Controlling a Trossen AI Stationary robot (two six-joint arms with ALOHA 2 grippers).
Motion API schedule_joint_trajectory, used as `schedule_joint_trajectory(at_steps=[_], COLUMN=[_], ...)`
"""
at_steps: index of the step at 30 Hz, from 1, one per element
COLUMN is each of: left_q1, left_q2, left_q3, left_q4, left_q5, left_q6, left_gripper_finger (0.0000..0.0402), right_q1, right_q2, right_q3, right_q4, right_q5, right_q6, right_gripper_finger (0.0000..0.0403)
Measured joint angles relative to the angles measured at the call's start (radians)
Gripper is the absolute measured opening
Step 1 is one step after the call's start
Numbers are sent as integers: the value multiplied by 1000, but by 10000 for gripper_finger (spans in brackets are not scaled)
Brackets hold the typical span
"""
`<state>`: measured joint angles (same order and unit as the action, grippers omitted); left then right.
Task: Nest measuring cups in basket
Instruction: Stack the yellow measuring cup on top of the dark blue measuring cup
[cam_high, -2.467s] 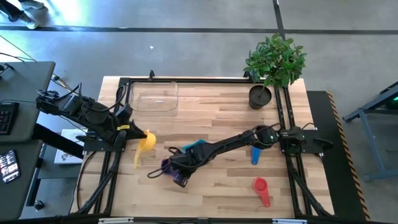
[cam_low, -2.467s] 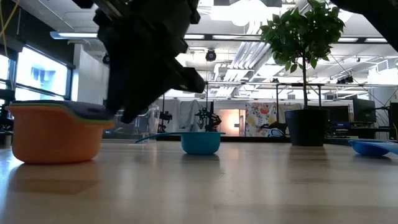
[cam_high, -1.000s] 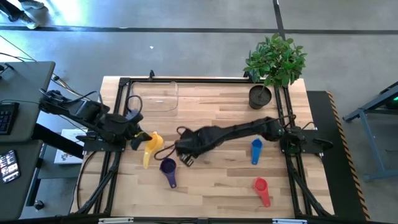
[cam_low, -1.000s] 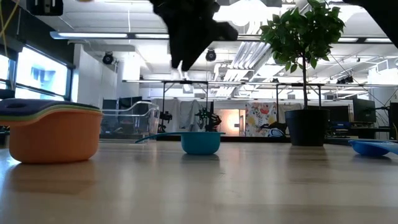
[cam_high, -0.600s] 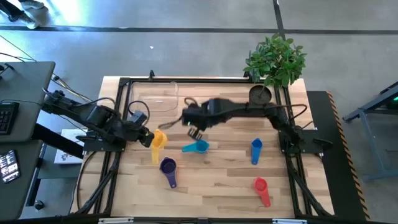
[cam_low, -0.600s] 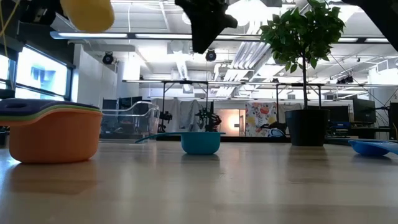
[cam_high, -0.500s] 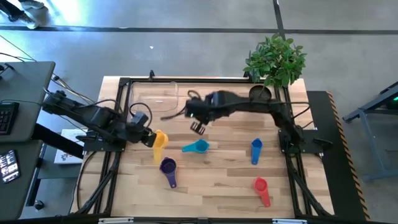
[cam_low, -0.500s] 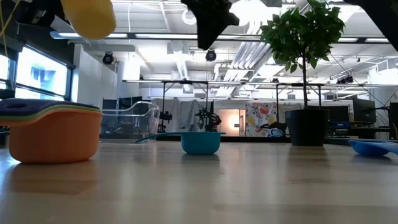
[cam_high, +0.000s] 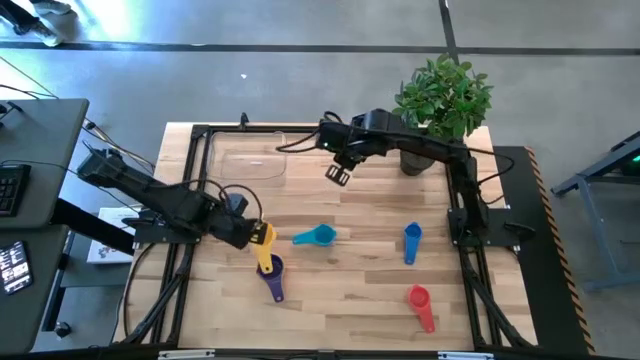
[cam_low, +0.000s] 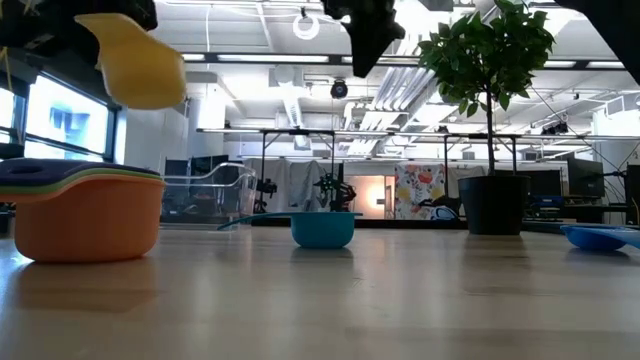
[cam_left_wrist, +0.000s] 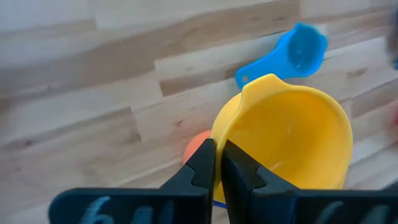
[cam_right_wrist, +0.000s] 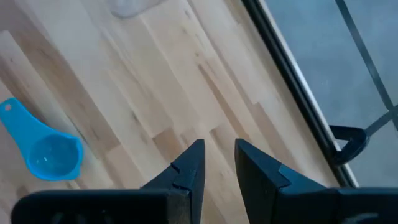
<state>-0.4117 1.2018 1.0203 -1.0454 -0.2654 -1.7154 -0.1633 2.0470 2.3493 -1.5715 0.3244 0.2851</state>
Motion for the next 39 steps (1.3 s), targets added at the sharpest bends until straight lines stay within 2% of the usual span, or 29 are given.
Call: schedule_joint_trajectory(at_steps=[12,17,30,39], left_q1=[-86,-108,-165,-173], left_q2=[157,209,263,267], left_q3=[0,0,1,0], left_q4=[10,77,128,129], left_q5=[66,73,111,111], left_q6=[-218,-260,-398,-403], left_gripper_finger=[7,7,7,8], right_q1=[-48,-54,-53,-53], right_q2=[-1,-1,-1,-1], right_q3=[0,0,0,0], right_q4=[0,0,14,20], right_q5=[-1,-1,-1,-1], right_q6=[-85,-100,-129,-130], right_gripper_finger=[81,81,81,81])
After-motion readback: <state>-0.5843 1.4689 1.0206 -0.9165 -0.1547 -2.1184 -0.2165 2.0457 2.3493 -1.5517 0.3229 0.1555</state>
